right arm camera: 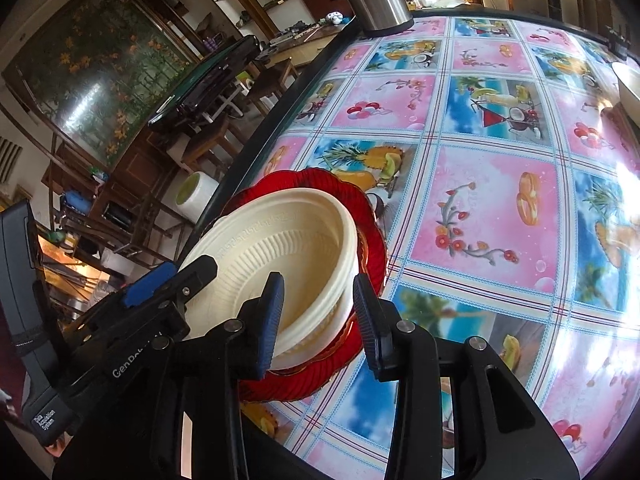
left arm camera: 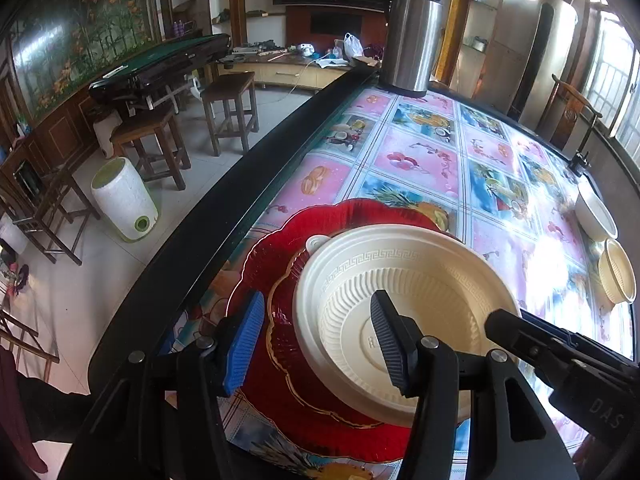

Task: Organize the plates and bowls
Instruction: 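Lower the beige bowl into the white bowl on the stack, open the left tool, then withdraw the left tool and move it toward the other white paper bowl, then grasp the white paper bowl rim with the left tool and lift it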

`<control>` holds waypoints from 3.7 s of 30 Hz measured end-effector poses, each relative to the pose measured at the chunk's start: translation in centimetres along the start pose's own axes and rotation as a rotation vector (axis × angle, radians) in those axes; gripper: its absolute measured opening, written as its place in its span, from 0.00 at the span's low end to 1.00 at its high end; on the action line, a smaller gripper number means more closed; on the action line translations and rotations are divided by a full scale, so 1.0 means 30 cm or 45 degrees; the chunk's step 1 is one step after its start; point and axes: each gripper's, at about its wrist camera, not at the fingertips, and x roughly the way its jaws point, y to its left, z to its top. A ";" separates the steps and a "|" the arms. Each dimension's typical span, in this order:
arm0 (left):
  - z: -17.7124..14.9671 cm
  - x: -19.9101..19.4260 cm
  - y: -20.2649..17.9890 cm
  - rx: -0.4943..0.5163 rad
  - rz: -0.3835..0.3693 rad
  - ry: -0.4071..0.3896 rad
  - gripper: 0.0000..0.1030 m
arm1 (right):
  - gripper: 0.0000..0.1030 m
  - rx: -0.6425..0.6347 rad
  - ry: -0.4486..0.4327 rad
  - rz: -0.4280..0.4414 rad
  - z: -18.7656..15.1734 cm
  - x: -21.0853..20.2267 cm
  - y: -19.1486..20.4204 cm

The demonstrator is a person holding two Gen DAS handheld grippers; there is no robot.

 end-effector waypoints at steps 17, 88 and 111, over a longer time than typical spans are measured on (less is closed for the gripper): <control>-0.044 -0.058 -0.060 0.066 -0.057 -0.013 0.55 | 0.35 -0.056 -0.044 -0.088 -0.012 -0.060 -0.026; 0.230 0.290 -1.262 0.444 -0.314 0.079 0.66 | 0.36 0.435 -0.397 -0.438 0.346 -0.600 -1.101; 0.319 0.525 -1.550 0.383 -0.383 0.236 0.20 | 0.13 0.452 -0.349 -0.396 0.510 -0.453 -1.414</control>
